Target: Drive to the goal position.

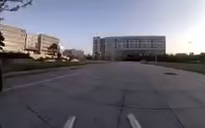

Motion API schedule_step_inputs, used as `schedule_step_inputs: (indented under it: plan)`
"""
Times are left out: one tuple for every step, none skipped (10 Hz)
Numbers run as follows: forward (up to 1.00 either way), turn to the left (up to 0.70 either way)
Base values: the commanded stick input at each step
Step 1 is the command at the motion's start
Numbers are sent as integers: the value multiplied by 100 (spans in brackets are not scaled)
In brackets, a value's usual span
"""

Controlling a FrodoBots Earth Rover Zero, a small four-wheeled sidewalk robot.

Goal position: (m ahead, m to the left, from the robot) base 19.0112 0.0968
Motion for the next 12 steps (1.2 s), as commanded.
schedule_step_inputs:
  plan:
    - [70,-14]
    - [70,-14]
    - [70,-14]
    - [70,-14]
    - [70,-14]
    - [70,-14]
    - [70,-14]
    - [70,-14]
    - [70,-14]
    - [70,-14]
    - [70,-14]
    - [70,-14]
